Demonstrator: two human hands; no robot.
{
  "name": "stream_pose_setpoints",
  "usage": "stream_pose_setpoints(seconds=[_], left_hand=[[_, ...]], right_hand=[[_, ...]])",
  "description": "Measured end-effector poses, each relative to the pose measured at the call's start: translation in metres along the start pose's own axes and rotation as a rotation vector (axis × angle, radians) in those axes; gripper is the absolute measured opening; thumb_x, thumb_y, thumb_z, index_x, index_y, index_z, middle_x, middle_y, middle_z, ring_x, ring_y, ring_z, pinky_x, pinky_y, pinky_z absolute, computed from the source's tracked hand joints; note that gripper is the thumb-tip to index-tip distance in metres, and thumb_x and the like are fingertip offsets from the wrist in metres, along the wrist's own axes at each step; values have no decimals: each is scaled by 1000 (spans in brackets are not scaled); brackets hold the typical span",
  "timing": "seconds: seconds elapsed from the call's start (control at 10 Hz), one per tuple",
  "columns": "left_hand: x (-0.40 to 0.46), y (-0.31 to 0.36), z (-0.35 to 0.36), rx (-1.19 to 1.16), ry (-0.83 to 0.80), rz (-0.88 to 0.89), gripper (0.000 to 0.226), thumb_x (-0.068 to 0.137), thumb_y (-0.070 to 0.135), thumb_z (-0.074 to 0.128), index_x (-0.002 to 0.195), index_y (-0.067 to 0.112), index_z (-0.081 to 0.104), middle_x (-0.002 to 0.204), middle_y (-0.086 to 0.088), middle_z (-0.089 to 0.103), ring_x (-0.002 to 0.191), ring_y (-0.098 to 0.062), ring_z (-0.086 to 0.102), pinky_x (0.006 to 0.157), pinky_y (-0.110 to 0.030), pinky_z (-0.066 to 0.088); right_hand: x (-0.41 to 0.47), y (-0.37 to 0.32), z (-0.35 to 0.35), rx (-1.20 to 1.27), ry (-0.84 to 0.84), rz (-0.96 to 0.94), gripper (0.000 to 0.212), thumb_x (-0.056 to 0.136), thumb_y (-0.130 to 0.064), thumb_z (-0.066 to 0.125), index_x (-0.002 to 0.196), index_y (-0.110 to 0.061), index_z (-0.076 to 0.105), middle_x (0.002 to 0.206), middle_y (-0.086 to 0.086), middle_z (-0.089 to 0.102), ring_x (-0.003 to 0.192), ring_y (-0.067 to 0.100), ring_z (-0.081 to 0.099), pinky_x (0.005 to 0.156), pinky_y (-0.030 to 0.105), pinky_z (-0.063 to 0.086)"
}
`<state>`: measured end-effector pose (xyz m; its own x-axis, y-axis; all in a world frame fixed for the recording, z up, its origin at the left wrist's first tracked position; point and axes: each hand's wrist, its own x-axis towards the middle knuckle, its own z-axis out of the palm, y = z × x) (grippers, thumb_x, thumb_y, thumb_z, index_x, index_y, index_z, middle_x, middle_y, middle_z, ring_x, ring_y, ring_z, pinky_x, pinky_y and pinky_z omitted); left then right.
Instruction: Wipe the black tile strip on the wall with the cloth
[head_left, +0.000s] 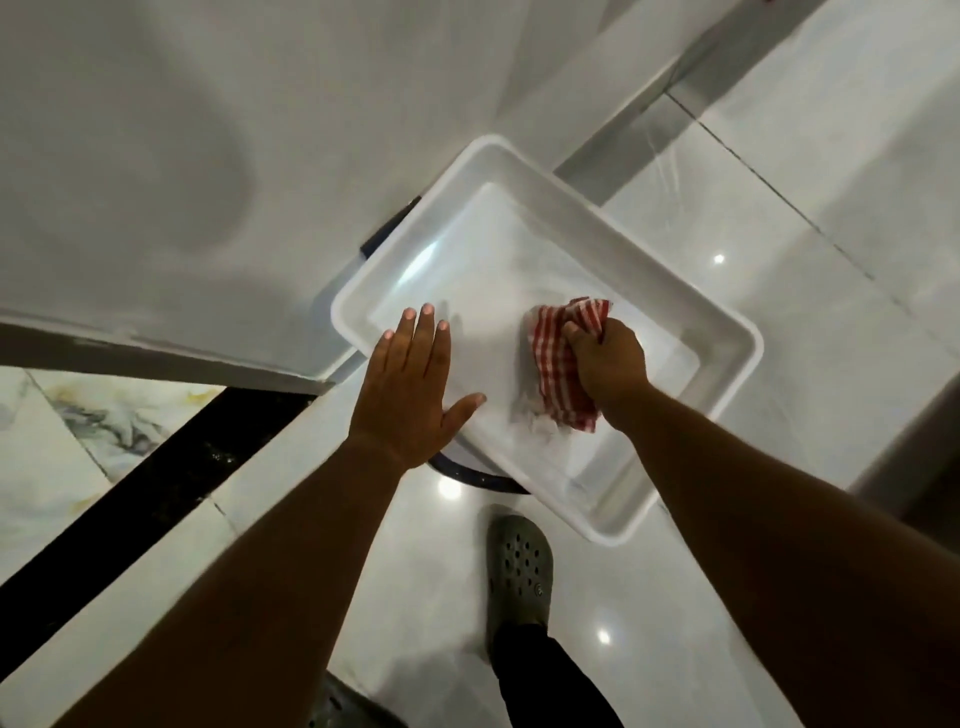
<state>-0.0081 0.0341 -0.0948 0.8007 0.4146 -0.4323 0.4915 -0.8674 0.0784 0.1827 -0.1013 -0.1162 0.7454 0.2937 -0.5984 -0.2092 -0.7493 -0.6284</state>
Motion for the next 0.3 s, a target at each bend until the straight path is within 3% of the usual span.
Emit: stream_pose_setpoints(seconds=[0.1,0.2,0.3], left_hand=[[3,0,7,11,-2,-27,97,88,74,12,157,5,8,166,-21,4,153,-38,3,124,-51,9],[6,0,8,-2,22,-23,100,88,76,14,156,3,12,165,-22,7,153,-39,6,123,-52,10],[-1,2,-1,-42,23,-67,107,83,81,16,156,2,12,165,-22,7,153,-38,6,123,-51,9]], right_hand=[[9,15,0,-228,104,-49,45,97,-38,58,120,0,55,118,21,59,91,25,52,79,32,41],[10,20,4,-282,98,-45,61,96,-46,57,132,1,43,128,24,46,111,41,52,91,42,42],[1,1,-7,-396,141,-33,75,95,-59,48,141,0,38,138,26,43,125,44,44,103,54,39]])
